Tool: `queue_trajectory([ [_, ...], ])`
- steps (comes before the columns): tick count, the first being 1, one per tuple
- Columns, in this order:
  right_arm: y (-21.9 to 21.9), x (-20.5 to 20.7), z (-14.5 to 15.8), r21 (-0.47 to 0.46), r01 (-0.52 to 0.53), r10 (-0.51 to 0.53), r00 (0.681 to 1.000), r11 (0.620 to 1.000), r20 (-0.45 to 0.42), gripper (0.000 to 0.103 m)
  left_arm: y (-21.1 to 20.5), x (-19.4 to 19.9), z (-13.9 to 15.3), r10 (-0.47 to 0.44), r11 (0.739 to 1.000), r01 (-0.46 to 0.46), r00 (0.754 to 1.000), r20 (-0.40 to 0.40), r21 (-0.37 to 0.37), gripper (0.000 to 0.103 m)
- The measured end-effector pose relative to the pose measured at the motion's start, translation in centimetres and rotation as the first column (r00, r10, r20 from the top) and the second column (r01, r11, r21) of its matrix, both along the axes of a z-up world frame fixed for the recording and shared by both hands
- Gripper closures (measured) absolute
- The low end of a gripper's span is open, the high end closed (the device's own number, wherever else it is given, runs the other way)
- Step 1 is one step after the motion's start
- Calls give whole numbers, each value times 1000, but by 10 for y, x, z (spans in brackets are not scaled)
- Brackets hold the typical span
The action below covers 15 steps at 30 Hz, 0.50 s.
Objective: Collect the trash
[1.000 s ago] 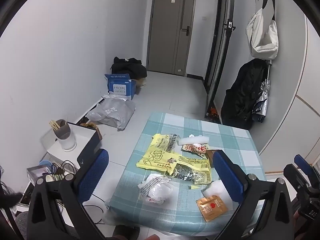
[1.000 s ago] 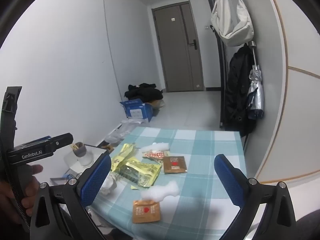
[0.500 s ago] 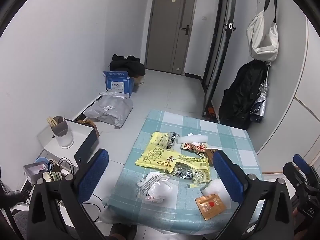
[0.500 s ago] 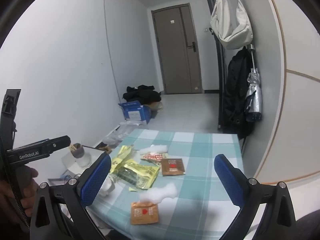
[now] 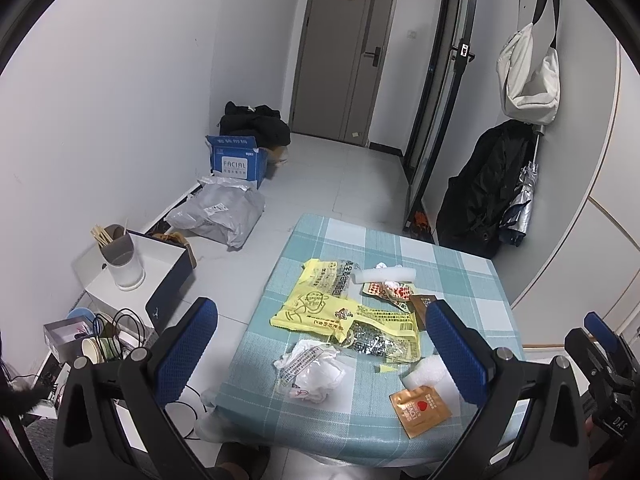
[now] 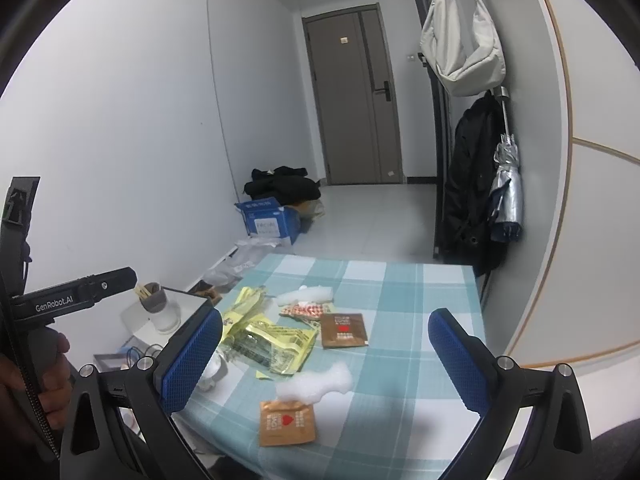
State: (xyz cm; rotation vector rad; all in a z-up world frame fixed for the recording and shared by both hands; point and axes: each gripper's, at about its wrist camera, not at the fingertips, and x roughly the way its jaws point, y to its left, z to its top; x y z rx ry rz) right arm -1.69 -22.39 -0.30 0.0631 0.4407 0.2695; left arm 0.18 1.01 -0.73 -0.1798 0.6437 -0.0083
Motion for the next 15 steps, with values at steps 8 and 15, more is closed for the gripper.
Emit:
queue_trajectory([
  [8, 0, 0, -1, 10, 3, -3, 1000, 1000, -8, 0, -4, 1, -2, -21, 1000, 22, 1000, -14, 6, 1],
  [15, 2, 1, -1, 12, -2, 2, 1000, 1000, -14, 0, -2, 1, -2, -31, 999, 31, 999, -24, 12, 1],
])
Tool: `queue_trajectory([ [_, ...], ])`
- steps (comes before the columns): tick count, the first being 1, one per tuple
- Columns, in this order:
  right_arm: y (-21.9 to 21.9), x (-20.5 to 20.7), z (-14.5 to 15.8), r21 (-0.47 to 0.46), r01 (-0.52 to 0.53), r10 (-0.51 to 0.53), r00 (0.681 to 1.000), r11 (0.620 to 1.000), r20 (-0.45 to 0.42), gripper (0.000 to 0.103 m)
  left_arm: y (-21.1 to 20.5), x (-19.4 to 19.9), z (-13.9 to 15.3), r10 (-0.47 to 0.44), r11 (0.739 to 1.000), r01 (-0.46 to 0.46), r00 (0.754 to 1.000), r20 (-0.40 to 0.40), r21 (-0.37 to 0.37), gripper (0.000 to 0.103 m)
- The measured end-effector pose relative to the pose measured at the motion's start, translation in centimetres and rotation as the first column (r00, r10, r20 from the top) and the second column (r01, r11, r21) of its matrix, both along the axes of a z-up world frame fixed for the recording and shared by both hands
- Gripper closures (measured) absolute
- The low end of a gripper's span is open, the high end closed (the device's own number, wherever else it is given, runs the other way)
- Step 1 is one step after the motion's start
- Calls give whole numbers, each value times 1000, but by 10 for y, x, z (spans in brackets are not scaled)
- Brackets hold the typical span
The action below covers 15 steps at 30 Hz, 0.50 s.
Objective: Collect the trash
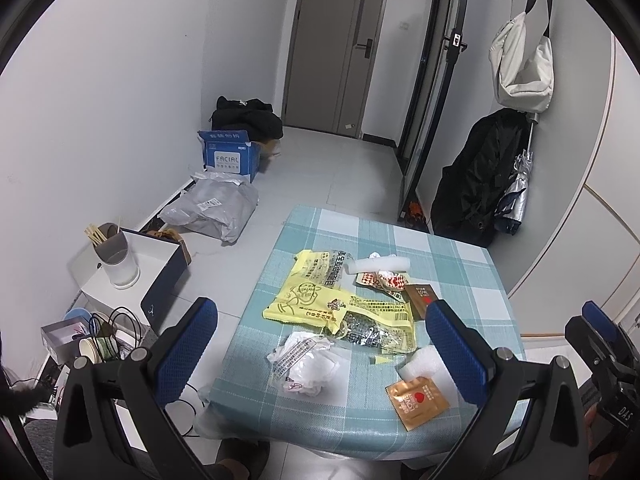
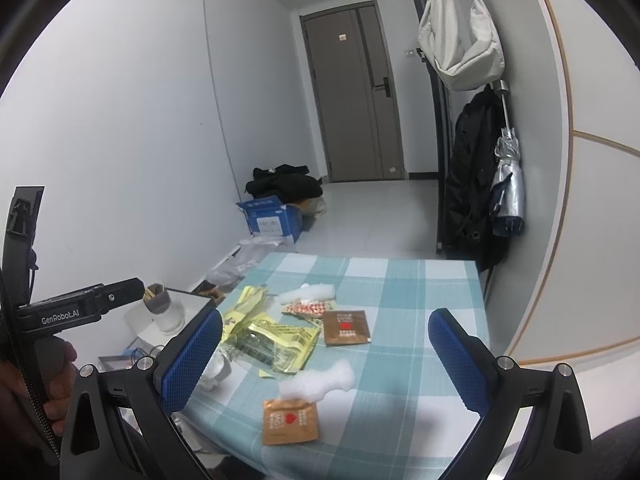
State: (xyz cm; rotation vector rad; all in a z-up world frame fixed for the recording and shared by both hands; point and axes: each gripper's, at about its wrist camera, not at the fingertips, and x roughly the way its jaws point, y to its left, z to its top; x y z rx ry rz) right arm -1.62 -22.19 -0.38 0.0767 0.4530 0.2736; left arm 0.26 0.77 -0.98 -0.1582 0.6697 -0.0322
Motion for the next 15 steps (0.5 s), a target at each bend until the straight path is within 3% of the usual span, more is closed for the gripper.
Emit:
queue_trajectory([
  [15, 0, 1, -1, 4, -15, 15, 1000, 1000, 2, 0, -1, 1, 0, -1, 1000, 1, 1000, -3, -1, 1],
])
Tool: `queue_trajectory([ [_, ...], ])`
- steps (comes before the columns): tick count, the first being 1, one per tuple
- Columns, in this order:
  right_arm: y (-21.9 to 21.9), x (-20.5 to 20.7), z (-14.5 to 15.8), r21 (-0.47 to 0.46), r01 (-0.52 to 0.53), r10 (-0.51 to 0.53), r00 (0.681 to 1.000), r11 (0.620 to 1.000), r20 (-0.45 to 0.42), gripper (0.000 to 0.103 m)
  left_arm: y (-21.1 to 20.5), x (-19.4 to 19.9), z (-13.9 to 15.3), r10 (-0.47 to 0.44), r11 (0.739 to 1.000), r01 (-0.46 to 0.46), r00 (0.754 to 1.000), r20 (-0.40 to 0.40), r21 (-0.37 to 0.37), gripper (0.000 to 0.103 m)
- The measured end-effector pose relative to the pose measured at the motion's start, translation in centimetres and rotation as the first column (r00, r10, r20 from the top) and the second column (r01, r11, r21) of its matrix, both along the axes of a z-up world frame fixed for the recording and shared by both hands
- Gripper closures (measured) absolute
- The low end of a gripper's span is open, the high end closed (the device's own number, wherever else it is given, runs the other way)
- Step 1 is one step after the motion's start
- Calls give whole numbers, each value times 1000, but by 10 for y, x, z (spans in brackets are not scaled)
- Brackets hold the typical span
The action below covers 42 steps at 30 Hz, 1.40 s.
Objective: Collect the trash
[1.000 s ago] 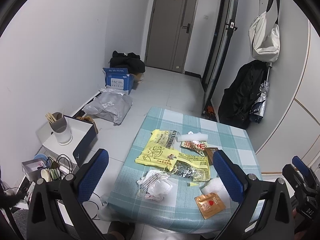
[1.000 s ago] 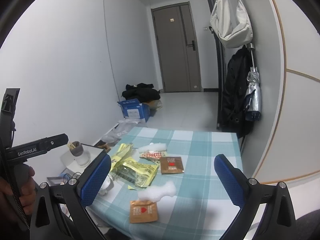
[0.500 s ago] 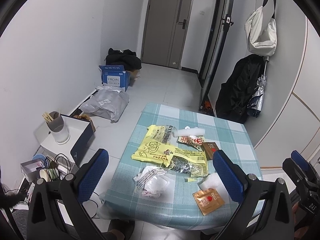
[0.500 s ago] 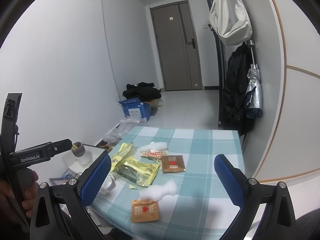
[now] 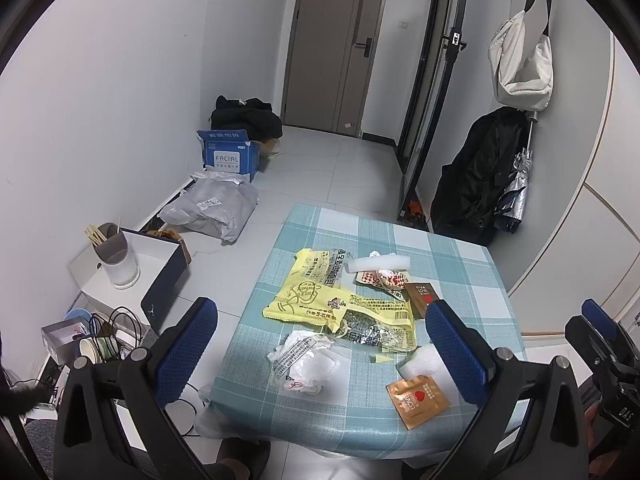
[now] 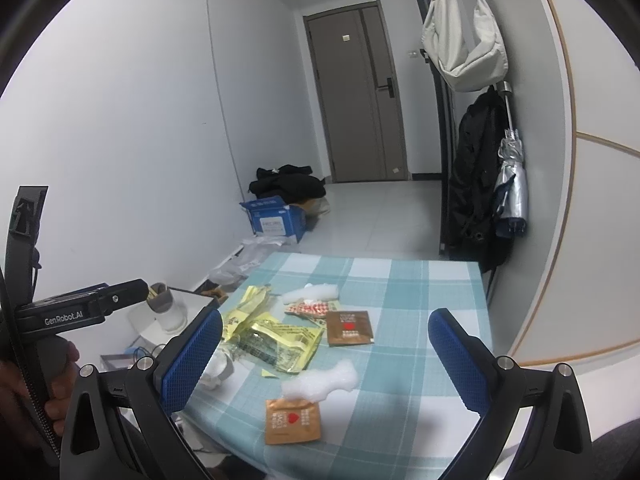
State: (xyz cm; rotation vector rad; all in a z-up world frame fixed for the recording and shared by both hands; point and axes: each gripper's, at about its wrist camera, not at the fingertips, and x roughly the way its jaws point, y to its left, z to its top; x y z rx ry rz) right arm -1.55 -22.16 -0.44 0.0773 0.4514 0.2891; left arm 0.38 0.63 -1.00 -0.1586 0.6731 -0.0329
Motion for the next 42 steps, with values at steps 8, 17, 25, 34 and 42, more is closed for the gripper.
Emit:
queue_trajectory([
  [8, 0, 1, -1, 3, 3, -3, 1000, 1000, -3, 0, -1, 0, -1, -2, 1000, 2, 1000, -4, -1, 1],
  [17, -2, 1, -2, 9, 8, -7, 1000, 1000, -13, 0, -1, 0, -3, -9, 1000, 9, 1000, -10, -5, 1],
  [25, -3, 2, -2, 10, 9, -8, 1000, 1000, -21, 0, 1, 2, -5, -17, 1000, 16, 999, -30, -13, 1],
  [34, -5, 14, -9, 22, 22, -20, 996, 1000, -82, 0, 10, 17, -33, -64, 992, 43, 982, -176, -119, 1],
  [42, -5, 44, -31, 95, 17, 8, 968, 995, -251, 0, 15, 32, -93, -124, 980, 43, 895, -429, -193, 1],
])
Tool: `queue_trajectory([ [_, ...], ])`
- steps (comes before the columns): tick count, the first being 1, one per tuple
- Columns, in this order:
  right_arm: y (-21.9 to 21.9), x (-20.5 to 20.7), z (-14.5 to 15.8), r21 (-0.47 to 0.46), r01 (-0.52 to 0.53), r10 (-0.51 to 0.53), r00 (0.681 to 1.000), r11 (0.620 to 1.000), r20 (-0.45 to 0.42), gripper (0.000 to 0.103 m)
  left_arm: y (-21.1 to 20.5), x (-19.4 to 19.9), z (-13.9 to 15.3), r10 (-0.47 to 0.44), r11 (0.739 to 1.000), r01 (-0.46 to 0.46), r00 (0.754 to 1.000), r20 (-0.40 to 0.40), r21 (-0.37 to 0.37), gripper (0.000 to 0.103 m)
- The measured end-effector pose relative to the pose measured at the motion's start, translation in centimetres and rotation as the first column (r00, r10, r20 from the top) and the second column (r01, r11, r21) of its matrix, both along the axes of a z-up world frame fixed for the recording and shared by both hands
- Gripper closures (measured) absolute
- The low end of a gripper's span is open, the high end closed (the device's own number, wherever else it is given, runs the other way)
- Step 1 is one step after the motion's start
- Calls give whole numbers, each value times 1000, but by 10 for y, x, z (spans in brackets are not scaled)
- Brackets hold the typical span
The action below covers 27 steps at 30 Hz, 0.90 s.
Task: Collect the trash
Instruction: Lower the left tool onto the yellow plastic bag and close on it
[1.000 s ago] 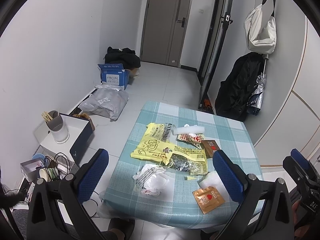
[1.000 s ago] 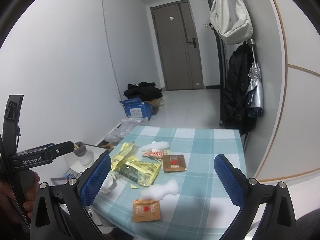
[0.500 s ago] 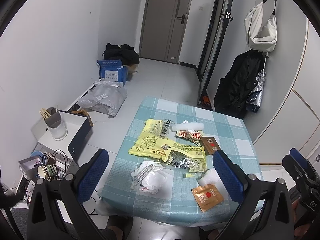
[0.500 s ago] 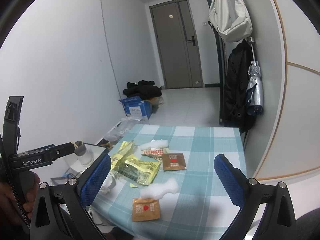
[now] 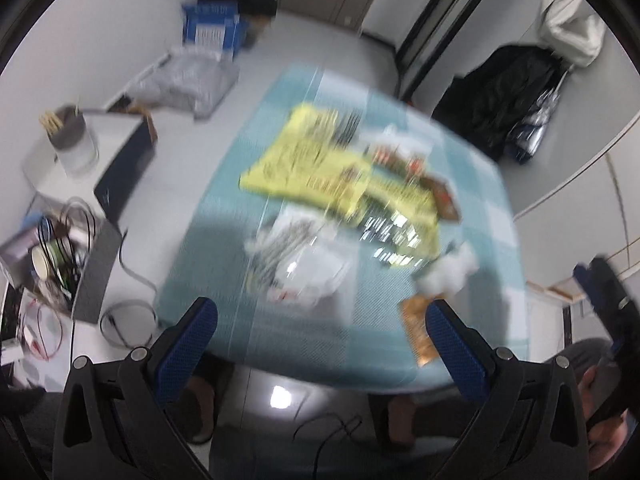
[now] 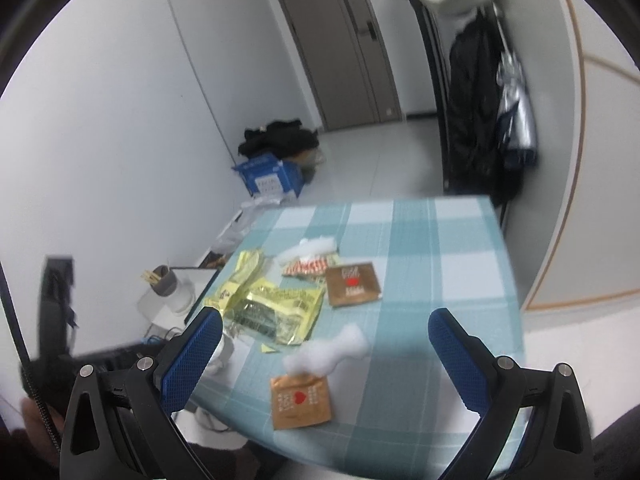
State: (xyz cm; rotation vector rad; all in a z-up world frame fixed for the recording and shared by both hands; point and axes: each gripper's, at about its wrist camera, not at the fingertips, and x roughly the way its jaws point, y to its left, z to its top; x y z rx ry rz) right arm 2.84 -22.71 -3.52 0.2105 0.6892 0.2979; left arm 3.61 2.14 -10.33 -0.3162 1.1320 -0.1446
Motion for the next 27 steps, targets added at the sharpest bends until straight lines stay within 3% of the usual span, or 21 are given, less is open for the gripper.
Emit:
queue_trajectory([
  [4, 2, 17, -12, 44, -18, 21, 998, 999, -67, 0, 5, 8, -19, 11, 1000, -10, 996, -89, 12, 4],
  [8, 11, 32, -21, 31, -41, 44, 994, 999, -104, 0, 5, 16, -25, 15, 1000, -15, 992, -125, 3, 13],
  [15, 15, 45, -28, 51, -70, 77, 987, 996, -144, 0, -7, 23, -17, -5, 998, 10, 998, -68, 67, 18],
  [21, 11, 50, -29, 75, -64, 75, 984, 995, -160, 0, -15, 29, -18, -35, 991, 42, 998, -55, 125, 55],
  [23, 10, 51, -29, 78, -60, 72, 984, 995, -165, 0, -16, 30, -16, -45, 990, 51, 998, -51, 130, 77],
  [25, 9, 51, -29, 84, -56, 70, 983, 995, -169, 0, -15, 31, -16, -51, 990, 57, 998, -48, 127, 86],
  [27, 8, 51, -29, 88, -56, 70, 983, 995, -170, 0, -15, 32, -15, -59, 991, 64, 997, -46, 120, 88],
])
